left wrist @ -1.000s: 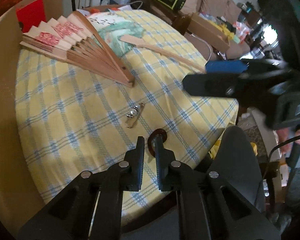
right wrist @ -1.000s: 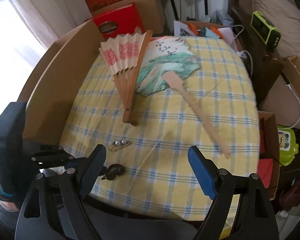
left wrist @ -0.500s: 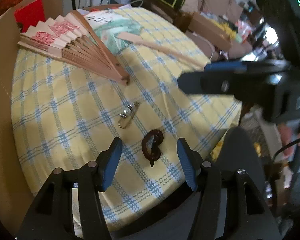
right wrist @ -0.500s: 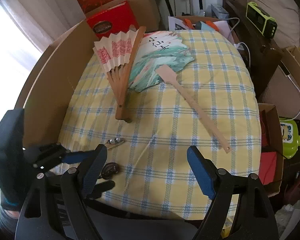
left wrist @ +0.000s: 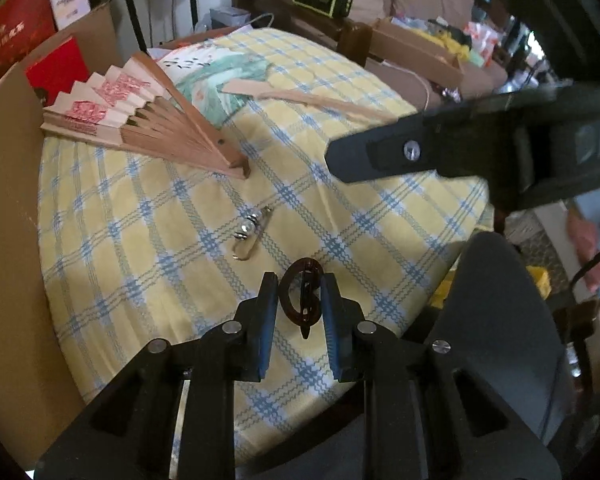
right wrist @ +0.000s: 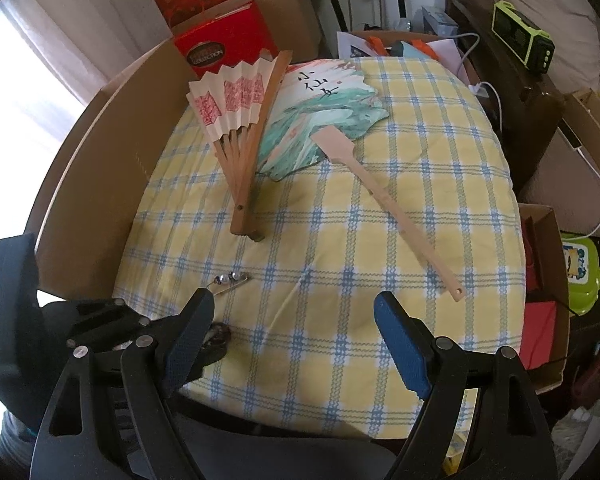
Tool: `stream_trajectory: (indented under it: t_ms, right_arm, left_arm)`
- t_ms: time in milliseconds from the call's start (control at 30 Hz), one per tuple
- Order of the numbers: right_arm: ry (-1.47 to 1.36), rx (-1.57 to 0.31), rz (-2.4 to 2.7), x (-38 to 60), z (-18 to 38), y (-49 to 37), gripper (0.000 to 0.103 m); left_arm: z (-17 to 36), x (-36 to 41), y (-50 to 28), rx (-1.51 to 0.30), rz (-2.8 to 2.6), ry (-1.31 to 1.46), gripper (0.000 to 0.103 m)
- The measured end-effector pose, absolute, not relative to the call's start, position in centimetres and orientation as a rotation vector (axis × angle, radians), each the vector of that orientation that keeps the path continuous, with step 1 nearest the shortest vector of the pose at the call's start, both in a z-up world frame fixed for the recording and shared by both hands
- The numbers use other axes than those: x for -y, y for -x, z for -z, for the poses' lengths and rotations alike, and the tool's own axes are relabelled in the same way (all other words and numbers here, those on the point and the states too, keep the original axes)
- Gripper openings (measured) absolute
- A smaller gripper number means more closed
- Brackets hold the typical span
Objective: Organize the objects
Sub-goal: 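Lower the left tool and close it on the dark brown claw hair clip, then carry the brown claw clip with the left tool to the box while the right tool grasps the pearl hairpin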
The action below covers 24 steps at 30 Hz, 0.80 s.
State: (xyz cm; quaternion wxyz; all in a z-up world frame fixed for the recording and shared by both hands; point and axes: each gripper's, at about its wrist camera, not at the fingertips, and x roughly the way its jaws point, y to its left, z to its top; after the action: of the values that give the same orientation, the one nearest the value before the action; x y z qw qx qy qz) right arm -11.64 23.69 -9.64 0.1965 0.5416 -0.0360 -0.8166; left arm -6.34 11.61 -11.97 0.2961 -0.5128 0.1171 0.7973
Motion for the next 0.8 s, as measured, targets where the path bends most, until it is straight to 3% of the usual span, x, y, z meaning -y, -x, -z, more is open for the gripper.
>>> stream_trajectory:
  t_ms: [467, 800]
  right_arm:
    - [-1.507, -0.012, 2.245, -20.6, 10.3, 12.0, 0.081]
    - [-1.509, -0.188, 2.198, -15.8, 12.6, 12.0, 0.075]
  left_arm:
    - [4.4, -5.7, 7.4, -0.062, -2.222, 1.269, 0.020]
    - [2.3, -2.0, 8.3, 0.044, -2.284, 1.246, 0.020]
